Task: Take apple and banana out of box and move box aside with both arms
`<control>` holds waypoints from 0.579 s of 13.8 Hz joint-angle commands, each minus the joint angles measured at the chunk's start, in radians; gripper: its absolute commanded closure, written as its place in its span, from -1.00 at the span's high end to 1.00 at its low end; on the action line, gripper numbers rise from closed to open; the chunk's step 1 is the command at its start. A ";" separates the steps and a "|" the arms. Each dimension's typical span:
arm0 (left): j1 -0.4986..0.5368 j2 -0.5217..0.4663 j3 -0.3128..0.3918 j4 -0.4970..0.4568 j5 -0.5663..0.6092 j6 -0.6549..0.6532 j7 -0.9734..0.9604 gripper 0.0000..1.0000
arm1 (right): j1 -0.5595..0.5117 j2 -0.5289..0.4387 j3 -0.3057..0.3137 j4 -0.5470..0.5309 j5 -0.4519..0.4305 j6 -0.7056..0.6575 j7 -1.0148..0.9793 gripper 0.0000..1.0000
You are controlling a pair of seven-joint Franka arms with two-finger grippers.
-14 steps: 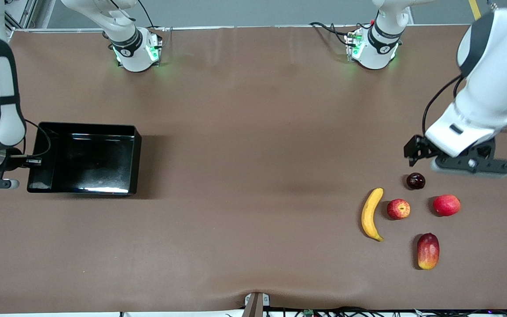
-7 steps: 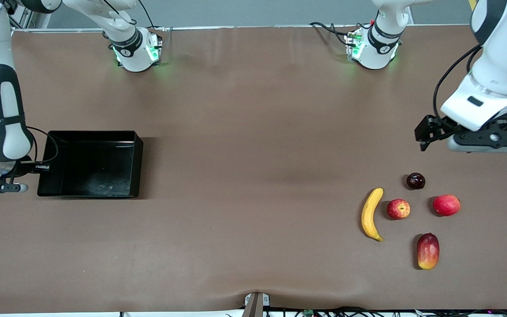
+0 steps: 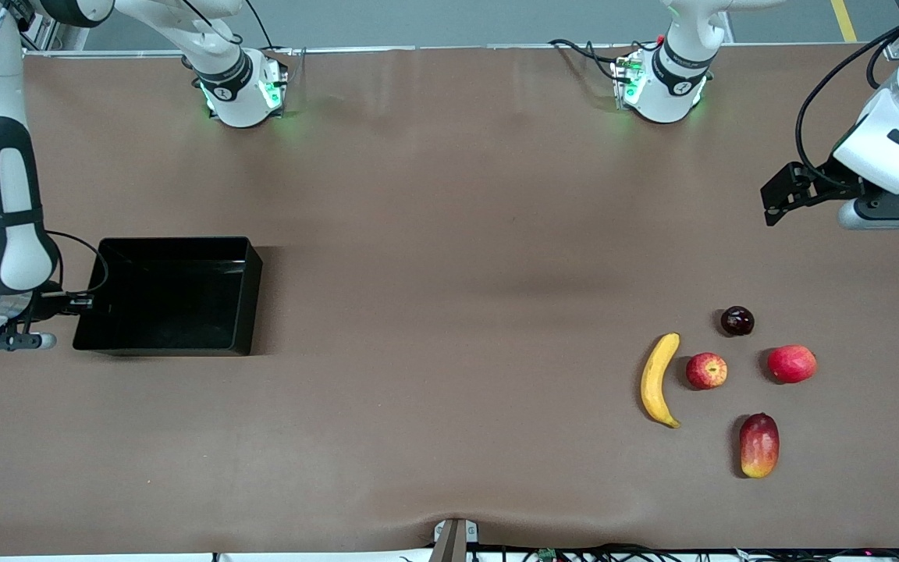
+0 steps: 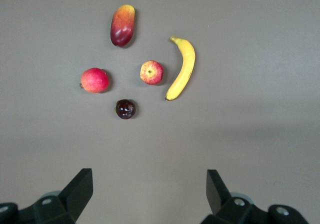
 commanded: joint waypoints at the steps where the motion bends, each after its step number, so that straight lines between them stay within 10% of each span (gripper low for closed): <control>1: -0.012 -0.063 0.020 -0.063 -0.023 -0.006 0.015 1.00 | -0.006 -0.054 0.004 0.107 0.021 -0.113 -0.024 1.00; 8: -0.003 -0.067 0.020 -0.080 -0.034 -0.009 0.018 1.00 | -0.003 -0.163 0.039 0.388 -0.166 -0.328 -0.025 1.00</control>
